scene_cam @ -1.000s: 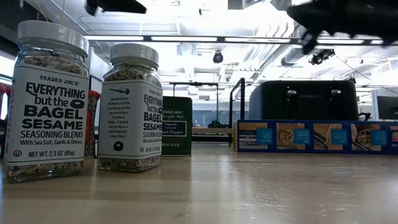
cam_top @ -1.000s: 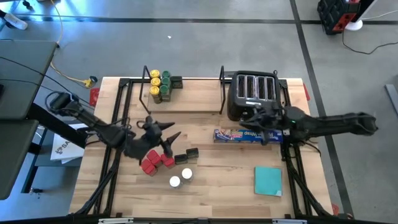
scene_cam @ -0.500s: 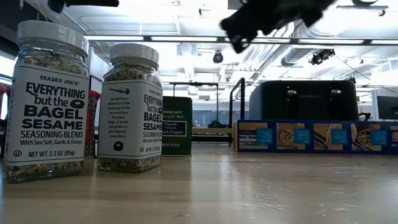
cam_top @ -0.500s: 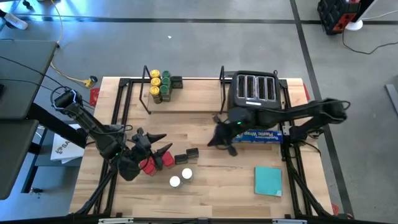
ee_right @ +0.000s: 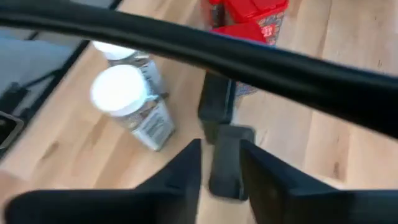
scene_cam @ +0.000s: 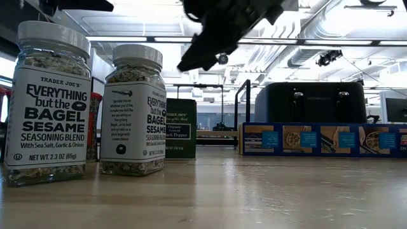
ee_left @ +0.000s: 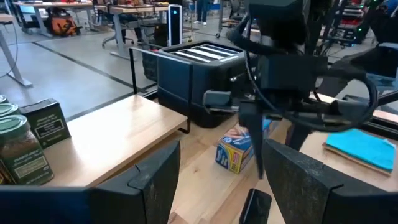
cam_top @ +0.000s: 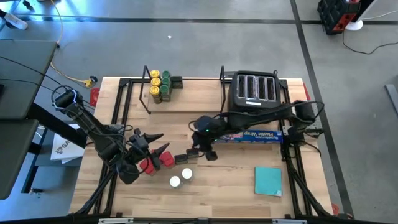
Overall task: Shelf spices
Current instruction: Put the right green seasoning can on the shelf aligned with the other green seasoning can
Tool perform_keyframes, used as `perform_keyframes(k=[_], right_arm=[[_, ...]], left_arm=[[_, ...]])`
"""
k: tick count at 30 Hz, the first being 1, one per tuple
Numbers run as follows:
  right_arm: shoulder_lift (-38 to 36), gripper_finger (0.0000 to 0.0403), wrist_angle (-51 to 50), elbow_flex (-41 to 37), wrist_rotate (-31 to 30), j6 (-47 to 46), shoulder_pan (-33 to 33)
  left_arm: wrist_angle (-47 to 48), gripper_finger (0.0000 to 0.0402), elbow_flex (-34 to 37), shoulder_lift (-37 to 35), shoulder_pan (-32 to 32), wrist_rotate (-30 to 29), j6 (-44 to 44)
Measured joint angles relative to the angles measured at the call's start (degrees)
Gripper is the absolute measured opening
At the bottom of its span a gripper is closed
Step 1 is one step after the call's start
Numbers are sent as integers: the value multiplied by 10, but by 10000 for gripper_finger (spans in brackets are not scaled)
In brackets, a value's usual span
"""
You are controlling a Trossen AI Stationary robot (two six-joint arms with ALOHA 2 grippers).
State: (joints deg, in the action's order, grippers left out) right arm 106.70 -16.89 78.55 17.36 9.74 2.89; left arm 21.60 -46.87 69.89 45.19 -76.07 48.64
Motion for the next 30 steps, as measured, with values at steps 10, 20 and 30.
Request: perform_keyframes(k=[10,20,30], right_arm=[[92,232,-51,75,-99,50,24],[104,228,-73,77,-123,42,29],[108,119,-86,77,-124,37,26]], left_arm=[[11,220,0,0,0,5,4],[12,220,0,0,0,15,8],[11,220,0,0,0,19,8]])
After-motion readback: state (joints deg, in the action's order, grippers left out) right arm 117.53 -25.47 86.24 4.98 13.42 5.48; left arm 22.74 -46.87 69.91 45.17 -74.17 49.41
